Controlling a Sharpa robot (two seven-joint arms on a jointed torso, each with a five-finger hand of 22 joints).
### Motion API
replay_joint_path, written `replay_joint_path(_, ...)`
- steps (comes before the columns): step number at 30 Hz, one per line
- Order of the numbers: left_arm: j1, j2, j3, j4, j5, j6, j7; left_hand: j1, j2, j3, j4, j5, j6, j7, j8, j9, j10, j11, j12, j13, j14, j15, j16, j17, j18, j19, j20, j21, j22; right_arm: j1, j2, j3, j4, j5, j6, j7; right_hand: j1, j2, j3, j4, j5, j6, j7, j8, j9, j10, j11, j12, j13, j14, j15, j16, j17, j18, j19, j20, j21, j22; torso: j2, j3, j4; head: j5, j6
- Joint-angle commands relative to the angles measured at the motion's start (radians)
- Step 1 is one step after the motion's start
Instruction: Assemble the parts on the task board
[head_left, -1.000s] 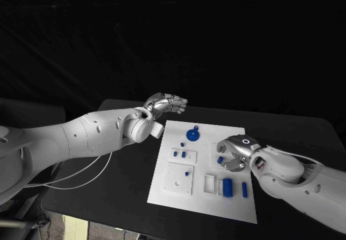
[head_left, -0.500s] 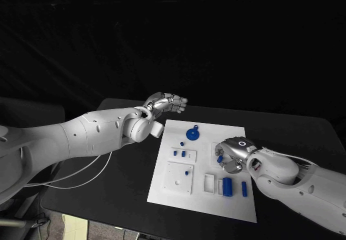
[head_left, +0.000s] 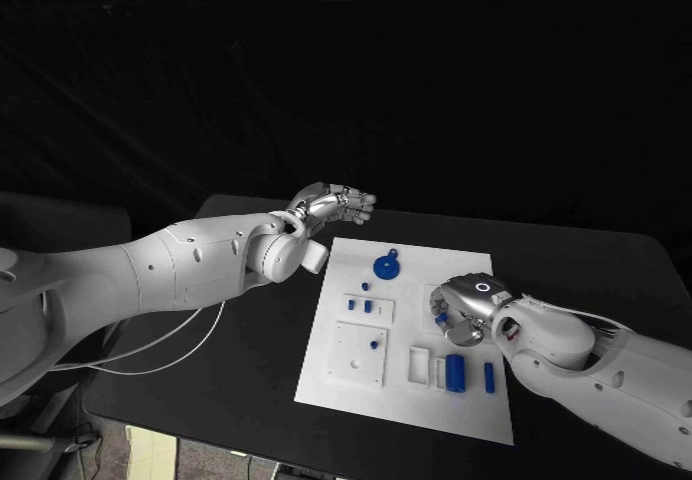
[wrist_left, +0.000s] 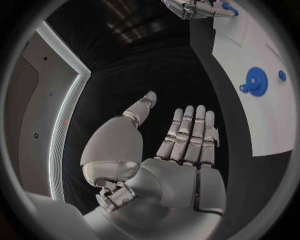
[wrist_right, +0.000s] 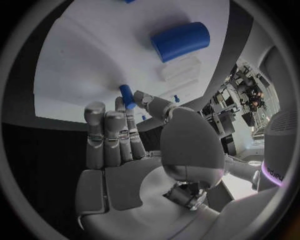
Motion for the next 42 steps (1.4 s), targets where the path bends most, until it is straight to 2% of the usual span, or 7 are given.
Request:
replay_joint_path(1, 0.002, 0.002, 0.001, 0.003, 0.007, 0.012, 0.011, 0.000, 0.000, -0.007, 0.000, -0.006, 0.007, 0.010, 0.004, -0.002, 0.001, 0.001, 0.002, -0.002, 0.010, 0.000, -0.001, 0.001, 0.015, 0.010, 0.000, -0.007, 0.002, -0.003, 0.002, -0.002, -0.004, -0.030, 0.003, -0.001, 0.002, 0.013, 0.011, -0.005, -0.006, 0.008, -0.003, 0.007, 0.002, 0.013, 0.005, 0.005, 0.002, -0.001, -0.010, 0.006, -0.001, 0.100, -0.002, -0.004, 0.004, 0.019, 0.000, 0.0016, -0.0008, 0.000, 0.000)
replay_joint_path(9, 0.002, 0.002, 0.001, 0.002, 0.007, 0.013, 0.010, 0.000, 0.000, -0.007, -0.001, -0.006, 0.006, 0.010, 0.004, -0.002, 0.001, 0.001, 0.002, -0.002, 0.009, 0.000, -0.001, 0.001, 0.015, 0.010, 0.000, -0.008, 0.002, -0.003, 0.002, -0.002, -0.007, -0.036, -0.004, -0.003, 0.008, 0.011, 0.027, -0.015, -0.006, 0.010, -0.003, 0.006, 0.002, 0.012, 0.005, 0.006, 0.003, -0.002, -0.010, 0.005, -0.001, 0.100, -0.005, -0.004, 0.007, 0.019, 0.000, 0.0018, -0.0010, -0.001, 0.001)
replay_joint_path(19, 0.002, 0.001, 0.001, 0.003, 0.007, 0.014, 0.010, 0.000, 0.000, -0.008, 0.000, -0.006, 0.005, 0.011, 0.003, -0.002, 0.000, 0.002, 0.002, -0.002, 0.009, 0.000, -0.002, 0.002, 0.015, 0.010, 0.000, -0.008, 0.002, -0.003, 0.000, -0.002, -0.006, -0.036, -0.015, -0.005, 0.004, -0.004, 0.034, -0.019, -0.006, 0.006, -0.001, 0.003, 0.001, 0.008, 0.007, 0.004, 0.003, -0.003, -0.009, 0.003, -0.002, 0.100, -0.007, -0.003, 0.009, 0.019, 0.000, 0.0005, -0.0003, -0.001, 0.000)
replay_joint_path(29, 0.002, 0.001, 0.001, 0.003, 0.007, 0.014, 0.010, -0.001, 0.000, -0.008, 0.000, -0.006, 0.004, 0.011, 0.003, -0.003, 0.000, 0.002, 0.002, -0.002, 0.009, 0.000, -0.002, 0.002, 0.014, 0.010, 0.000, -0.009, 0.002, -0.003, -0.001, -0.002, -0.008, -0.018, -0.014, -0.004, -0.020, -0.045, 0.022, -0.018, -0.005, -0.014, 0.008, -0.010, -0.005, -0.015, 0.016, -0.008, -0.001, -0.002, 0.001, 0.001, -0.003, 0.100, -0.008, 0.000, 0.011, 0.017, 0.000, -0.0004, 0.0001, -0.001, -0.001)
replay_joint_path(33, 0.002, 0.001, 0.001, 0.003, 0.007, 0.014, 0.011, -0.001, 0.000, -0.008, 0.000, -0.006, 0.004, 0.011, 0.003, -0.003, 0.000, 0.002, 0.002, -0.002, 0.009, 0.000, -0.002, 0.002, 0.014, 0.010, 0.000, -0.009, 0.002, -0.003, -0.001, -0.002, -0.009, -0.018, -0.013, -0.004, -0.028, -0.051, 0.016, -0.017, -0.005, -0.015, 0.009, -0.011, -0.006, -0.017, 0.017, -0.009, -0.001, -0.002, 0.002, 0.001, -0.003, 0.100, -0.008, 0.001, 0.012, 0.018, 0.000, -0.0001, -0.0004, 0.000, -0.001)
replay_joint_path(42, 0.002, 0.001, 0.001, 0.003, 0.007, 0.014, 0.011, -0.001, 0.000, -0.008, 0.000, -0.006, 0.004, 0.011, 0.003, -0.003, 0.000, 0.002, 0.002, -0.003, 0.009, 0.000, -0.002, 0.002, 0.014, 0.011, 0.000, -0.009, 0.002, -0.003, 0.000, -0.002, -0.009, -0.018, -0.011, -0.004, -0.027, -0.044, 0.013, -0.017, -0.005, -0.011, 0.008, -0.010, -0.006, -0.014, 0.017, -0.008, -0.001, -0.002, 0.001, 0.001, -0.004, 0.100, -0.008, 0.000, 0.012, 0.017, 0.000, 0.0008, -0.0003, 0.000, -0.004)
